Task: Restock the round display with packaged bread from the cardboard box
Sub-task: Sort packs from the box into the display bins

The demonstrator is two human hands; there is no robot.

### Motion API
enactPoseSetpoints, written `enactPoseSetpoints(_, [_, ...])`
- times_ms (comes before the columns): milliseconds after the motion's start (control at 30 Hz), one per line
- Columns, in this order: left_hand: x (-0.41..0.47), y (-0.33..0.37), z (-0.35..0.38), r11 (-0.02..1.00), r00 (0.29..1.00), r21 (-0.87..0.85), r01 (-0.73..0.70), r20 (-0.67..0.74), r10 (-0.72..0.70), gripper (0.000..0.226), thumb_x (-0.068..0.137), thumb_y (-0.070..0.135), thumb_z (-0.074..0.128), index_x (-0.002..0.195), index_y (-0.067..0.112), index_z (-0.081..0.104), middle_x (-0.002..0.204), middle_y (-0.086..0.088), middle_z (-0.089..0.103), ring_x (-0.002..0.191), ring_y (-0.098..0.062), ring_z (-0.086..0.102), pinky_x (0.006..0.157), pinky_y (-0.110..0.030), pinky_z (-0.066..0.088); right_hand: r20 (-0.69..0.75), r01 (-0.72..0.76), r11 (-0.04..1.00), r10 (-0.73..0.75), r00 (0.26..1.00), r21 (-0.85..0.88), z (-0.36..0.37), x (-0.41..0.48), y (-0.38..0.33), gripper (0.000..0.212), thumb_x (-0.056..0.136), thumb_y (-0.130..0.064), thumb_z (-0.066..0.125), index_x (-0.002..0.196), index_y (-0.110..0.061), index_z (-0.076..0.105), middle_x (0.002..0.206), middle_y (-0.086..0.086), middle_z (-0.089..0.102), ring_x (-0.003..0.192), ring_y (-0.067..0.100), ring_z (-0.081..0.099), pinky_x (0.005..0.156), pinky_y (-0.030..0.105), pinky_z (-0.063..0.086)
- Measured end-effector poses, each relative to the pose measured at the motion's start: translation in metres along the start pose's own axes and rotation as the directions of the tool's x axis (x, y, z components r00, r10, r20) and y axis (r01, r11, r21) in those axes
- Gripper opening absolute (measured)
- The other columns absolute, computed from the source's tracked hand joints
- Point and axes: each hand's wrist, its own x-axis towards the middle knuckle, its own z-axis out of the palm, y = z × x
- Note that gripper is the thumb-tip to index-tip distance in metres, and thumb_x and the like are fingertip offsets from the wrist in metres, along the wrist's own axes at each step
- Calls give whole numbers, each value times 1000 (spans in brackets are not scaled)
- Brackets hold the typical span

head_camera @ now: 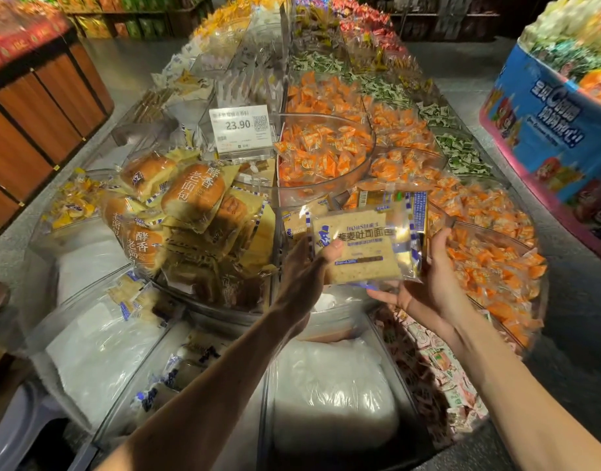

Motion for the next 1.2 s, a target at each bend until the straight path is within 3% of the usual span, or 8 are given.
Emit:
enactPoseSetpoints(133, [12,0,4,998,998,-29,53,-18,-54,15,99,23,58,111,14,56,113,-9,70,91,-15,74,64,-22,57,-5,12,1000,-12,1000,-16,0,8,5,95,56,-52,91,134,-11,58,129,18,65,117,38,64,88,55,57])
enactPoseSetpoints(400, [18,-20,-3,962,977,-202,184,-67,-201,35,99,28,55,125,6,52,114,-17,70,91,-31,73,60,-39,60,-41,-91,987,98,994,132,-33,11,10,106,38,-20,102,130,0,54,123,28,65,107,44,67,71,55,60])
enactPoseSetpoints(567, [36,-34,-15,957,940,-116,264,-189,-283,36,95,33,60,123,11,51,105,-15,70,63,-19,67,42,-24,49,-136,-167,968,195,971,189,-47,10,12,29,77,-9,64,104,2,62,109,28,70,91,37,73,68,50,62])
enactPoseSetpoints(733, [98,-29,-27,961,877,-19,276,-405,-260,46,95,35,62,130,10,44,108,-7,63,76,-20,69,46,-26,56,-176,-114,969,154,972,220,-57,16,1,29,81,-10,59,108,-1,61,106,23,73,90,37,74,64,48,62])
enactPoseSetpoints(867, [137,-53,-32,923,848,228,310,-504,-161,52,90,44,67,127,17,45,105,-3,64,87,-30,70,71,-52,61,-166,-113,974,147,975,199,-62,18,-7,32,82,-11,59,112,2,60,113,26,70,97,38,72,72,50,62])
enactPoseSetpoints(967, [143,-67,-29,775,867,577,257,-493,79,57,93,39,65,137,12,40,124,-13,60,107,-33,62,92,-47,53,-161,-126,975,155,975,181,-66,19,-10,35,82,-11,60,114,4,62,115,27,69,100,39,71,73,50,62])
enactPoseSetpoints(1067, [141,-69,-26,446,900,862,240,-370,231,55,100,36,52,144,10,32,126,-21,58,106,-39,61,88,-47,52,-150,-140,975,166,975,171,-66,20,-12,37,82,-11,60,116,5,61,115,26,69,101,39,70,74,49,62])
enactPoseSetpoints(1200, [140,-60,-30,105,960,975,196,-213,179,41,104,39,43,131,9,51,125,-18,56,100,-34,64,84,-42,53,-142,-160,974,183,973,162,-66,22,-11,39,84,-11,61,119,5,60,119,27,67,105,40,69,76,51,61])
